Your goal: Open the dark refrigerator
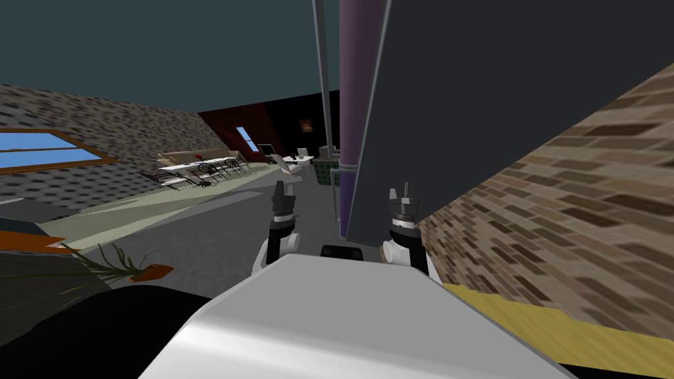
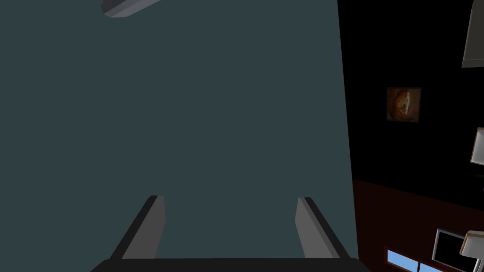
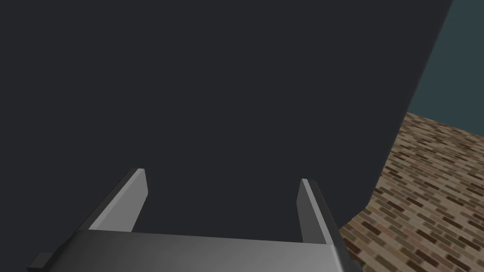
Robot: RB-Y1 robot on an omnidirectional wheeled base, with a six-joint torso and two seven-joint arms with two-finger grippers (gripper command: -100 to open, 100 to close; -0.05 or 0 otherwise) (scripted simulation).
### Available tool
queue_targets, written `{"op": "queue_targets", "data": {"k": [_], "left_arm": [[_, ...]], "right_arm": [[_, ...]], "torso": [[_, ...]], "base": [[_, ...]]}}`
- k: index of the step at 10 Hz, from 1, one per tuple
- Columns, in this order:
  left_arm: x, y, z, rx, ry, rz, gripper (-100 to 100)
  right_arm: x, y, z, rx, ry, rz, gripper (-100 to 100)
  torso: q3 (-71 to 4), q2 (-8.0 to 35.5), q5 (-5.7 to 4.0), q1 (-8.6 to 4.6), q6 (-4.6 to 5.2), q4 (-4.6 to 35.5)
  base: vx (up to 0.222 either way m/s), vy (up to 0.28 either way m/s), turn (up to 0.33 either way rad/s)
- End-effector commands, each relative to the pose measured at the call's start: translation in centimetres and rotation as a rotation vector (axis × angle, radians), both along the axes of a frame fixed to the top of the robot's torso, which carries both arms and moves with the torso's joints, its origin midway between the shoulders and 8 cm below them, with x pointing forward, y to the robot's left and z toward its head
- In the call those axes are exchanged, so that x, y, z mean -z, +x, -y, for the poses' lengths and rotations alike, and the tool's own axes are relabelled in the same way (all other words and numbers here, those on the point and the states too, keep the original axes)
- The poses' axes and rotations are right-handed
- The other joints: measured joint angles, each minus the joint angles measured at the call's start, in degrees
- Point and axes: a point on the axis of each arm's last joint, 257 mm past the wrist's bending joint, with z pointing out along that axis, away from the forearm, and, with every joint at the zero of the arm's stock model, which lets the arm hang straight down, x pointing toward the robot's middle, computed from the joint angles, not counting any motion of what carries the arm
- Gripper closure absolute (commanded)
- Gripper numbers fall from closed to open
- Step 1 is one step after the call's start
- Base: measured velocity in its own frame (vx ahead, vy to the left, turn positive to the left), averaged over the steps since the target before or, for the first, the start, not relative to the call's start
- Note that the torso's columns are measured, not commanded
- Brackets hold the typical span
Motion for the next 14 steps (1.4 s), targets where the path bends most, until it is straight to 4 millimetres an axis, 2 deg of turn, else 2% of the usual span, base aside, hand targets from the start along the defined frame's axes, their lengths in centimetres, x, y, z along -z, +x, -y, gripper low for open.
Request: {"op": "queue_targets", "data": {"k": [1, 9, 10, 11, 14], "left_arm": [[0.0, 0.0, 0.0, 0.0, 0.0, 0.0, 0], [-0.02, -0.01, 0.0, 0.0, 0.0, 0.0, 0], [-0.02, -0.01, 0.0, 0.0, 0.0, 0.0, 0], [0.0, 0.0, 0.0, 0.0, 0.0, 0.0, 0], [0.01, 0.0, 0.0, 0.0, 0.0, 0.0, 0]], "right_arm": [[0.0, 0.0, 0.0, 0.0, 0.0, 0.0, 0], [-0.02, -0.01, 0.0, 0.0, 0.0, 0.0, 0], [0.25, 0.09, -0.31, -0.009, -0.056, -0.013, -100], [0.45, 0.17, -0.45, -0.011, -0.098, -0.023, -100], [0.96, 0.39, -0.63, -0.007, -0.21, -0.048, -100]], "torso": [[-4.7, 2.3, 0.0, 0.0, 0.0, 2.3], [-70.7, 35.4, 0.0, 0.0, 0.0, 35.4], [-79.2, 39.6, 0.0, 0.0, 0.0, 39.6], [-83.1, 41.5, 0.01, 0.03, 0.0, 41.5], [-84.6, 42.2, 0.03, 0.12, 0.0, 42.2]], "base": [[0.0, 0.0, 0.0], [0.0, 0.0, 0.0], [0.009, 0.016, -0.019], [0.014, 0.037, -0.034], [0.025, 0.062, -0.039]]}}
